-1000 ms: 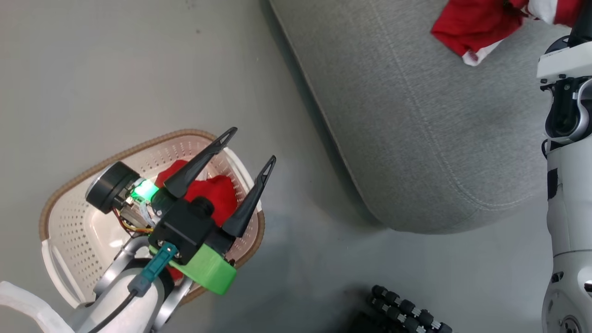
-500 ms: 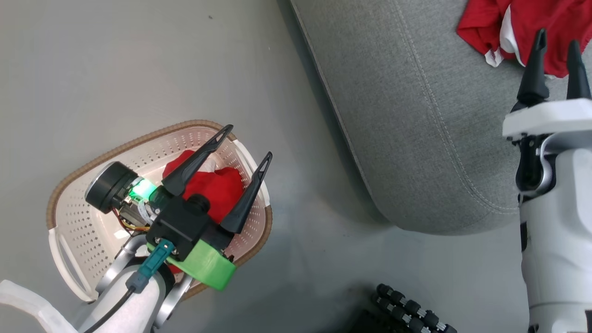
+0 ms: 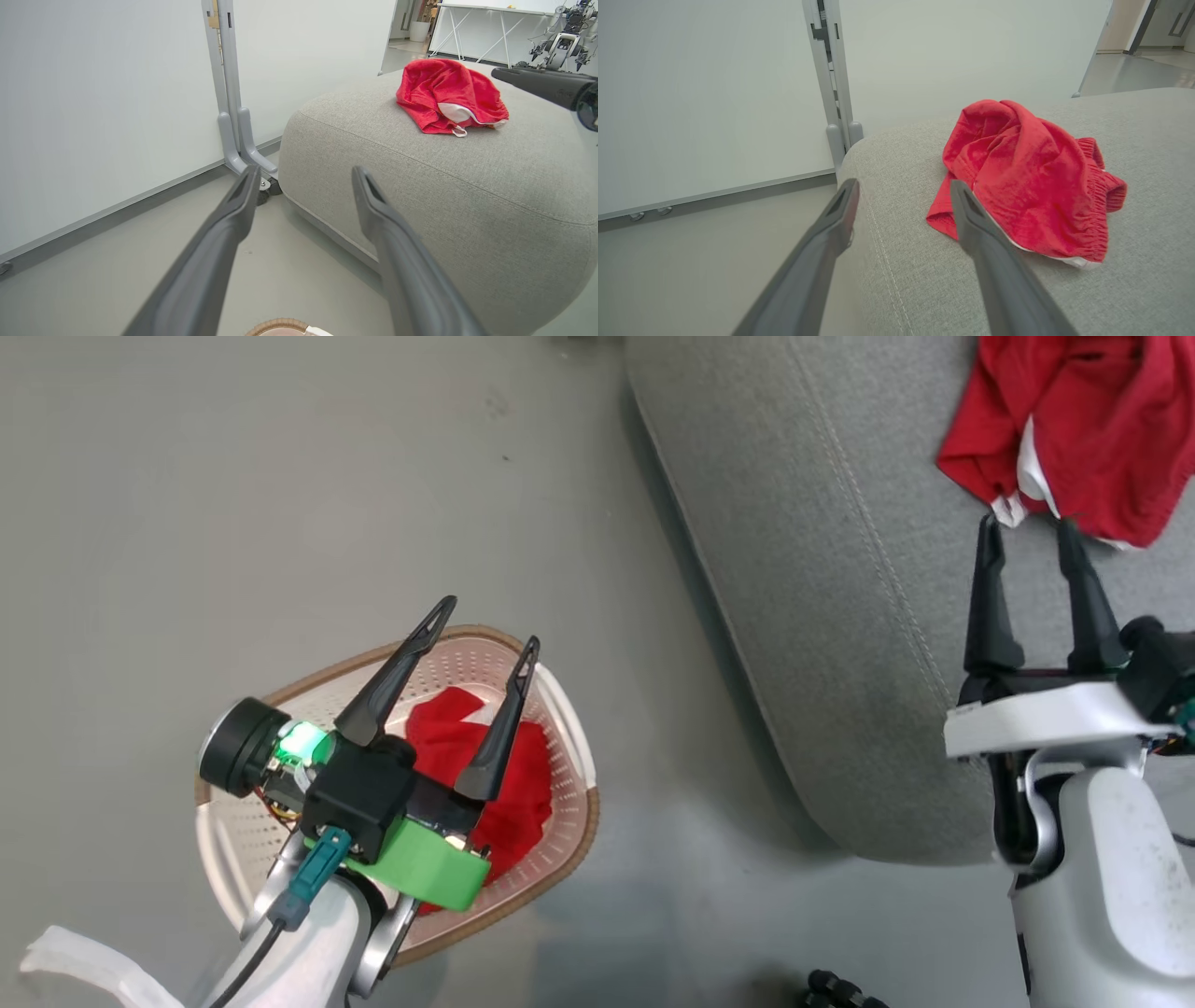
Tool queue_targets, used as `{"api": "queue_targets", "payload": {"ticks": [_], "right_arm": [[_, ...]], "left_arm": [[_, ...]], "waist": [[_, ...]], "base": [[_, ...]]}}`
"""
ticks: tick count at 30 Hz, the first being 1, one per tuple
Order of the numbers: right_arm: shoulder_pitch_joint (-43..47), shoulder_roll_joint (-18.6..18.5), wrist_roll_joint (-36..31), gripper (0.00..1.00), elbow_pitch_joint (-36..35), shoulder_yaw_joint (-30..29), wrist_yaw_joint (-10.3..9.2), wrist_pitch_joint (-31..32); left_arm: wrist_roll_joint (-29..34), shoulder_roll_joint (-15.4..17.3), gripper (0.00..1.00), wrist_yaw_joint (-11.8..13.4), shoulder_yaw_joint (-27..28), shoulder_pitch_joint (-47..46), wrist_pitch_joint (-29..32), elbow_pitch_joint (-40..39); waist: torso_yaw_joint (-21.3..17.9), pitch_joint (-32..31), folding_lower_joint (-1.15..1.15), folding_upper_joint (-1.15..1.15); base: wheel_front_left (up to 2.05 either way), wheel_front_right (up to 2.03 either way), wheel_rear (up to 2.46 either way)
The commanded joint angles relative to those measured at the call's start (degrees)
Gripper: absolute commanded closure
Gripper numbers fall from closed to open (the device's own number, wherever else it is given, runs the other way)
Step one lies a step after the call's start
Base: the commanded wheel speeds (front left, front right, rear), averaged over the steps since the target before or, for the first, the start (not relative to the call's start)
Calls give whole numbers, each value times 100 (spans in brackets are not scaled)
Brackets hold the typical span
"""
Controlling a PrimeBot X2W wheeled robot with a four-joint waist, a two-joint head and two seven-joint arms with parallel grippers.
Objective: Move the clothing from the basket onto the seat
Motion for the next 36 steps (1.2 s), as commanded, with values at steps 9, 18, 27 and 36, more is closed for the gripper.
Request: {"api": "queue_targets", "payload": {"ticks": [9,18,27,36], "right_arm": [[852,-8,-220,0,-527,337,0,-17],[1418,-6,-338,0,-788,462,0,42],[1793,-5,-278,0,-989,552,0,242],[2148,-5,-259,0,-1027,694,0,393]], "left_arm": [[-319,-400,0,427,364,285,-389,548],[-459,-663,0,637,979,661,-452,758],[-334,-773,0,575,1704,1215,-454,778],[-84,-891,0,382,2080,1770,-455,878]], "waist": [[1018,-875,0,0],[1568,-1347,0,0],[1707,-1676,0,0],[1581,-2082,0,0]], "base": [[0,0,0],[0,0,0],[0,0,0],[0,0,0]]}}
